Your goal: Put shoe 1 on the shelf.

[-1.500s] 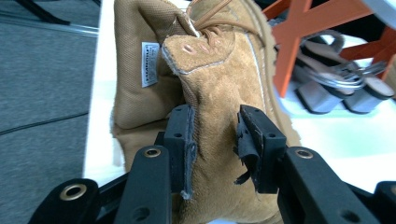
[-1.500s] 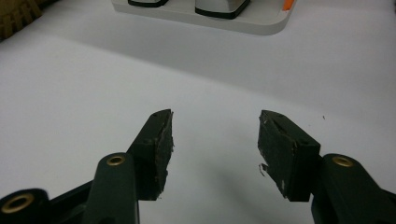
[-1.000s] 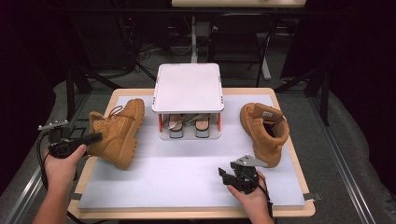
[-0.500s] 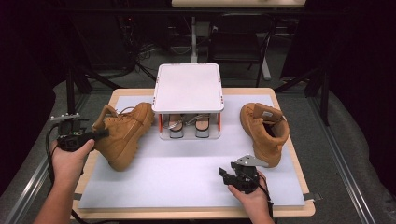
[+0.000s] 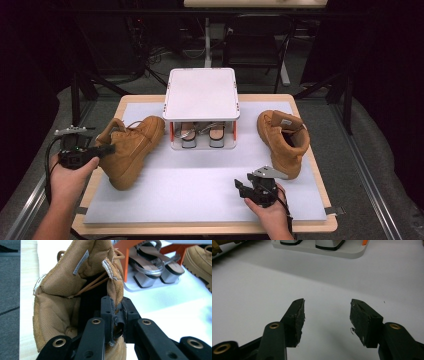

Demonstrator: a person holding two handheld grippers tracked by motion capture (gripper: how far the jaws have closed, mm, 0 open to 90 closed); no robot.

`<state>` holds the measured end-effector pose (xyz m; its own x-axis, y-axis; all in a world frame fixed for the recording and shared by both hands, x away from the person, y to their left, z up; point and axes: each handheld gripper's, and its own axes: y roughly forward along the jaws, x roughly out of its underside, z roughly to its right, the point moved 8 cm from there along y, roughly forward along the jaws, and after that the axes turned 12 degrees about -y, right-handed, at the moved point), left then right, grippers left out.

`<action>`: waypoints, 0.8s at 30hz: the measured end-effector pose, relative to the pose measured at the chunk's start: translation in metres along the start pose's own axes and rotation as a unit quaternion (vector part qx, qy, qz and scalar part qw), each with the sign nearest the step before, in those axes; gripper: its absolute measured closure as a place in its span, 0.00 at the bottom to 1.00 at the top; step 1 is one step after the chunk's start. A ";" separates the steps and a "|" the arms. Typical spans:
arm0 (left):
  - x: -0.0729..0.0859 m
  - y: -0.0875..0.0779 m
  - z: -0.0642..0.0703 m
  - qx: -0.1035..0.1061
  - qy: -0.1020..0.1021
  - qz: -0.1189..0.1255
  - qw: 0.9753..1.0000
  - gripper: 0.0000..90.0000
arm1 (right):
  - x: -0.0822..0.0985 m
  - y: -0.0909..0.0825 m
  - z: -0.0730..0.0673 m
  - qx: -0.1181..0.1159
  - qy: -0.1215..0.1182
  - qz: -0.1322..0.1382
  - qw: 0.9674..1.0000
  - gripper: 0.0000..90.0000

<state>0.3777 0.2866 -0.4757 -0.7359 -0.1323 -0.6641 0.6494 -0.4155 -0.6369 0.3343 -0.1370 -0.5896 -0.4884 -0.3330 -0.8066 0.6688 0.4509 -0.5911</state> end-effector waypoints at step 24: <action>0.031 0.015 0.025 0.038 0.022 -0.030 0.999 0.91 | -0.001 -0.001 -0.001 0.001 -0.002 0.003 1.000 0.50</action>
<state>0.3599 0.2533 -0.4964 -0.7622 -0.0656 -0.6440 0.5872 -0.4891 -0.6450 0.3338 -0.1362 -0.5881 -0.4823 -0.3330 -0.8103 0.6727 0.4517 -0.5860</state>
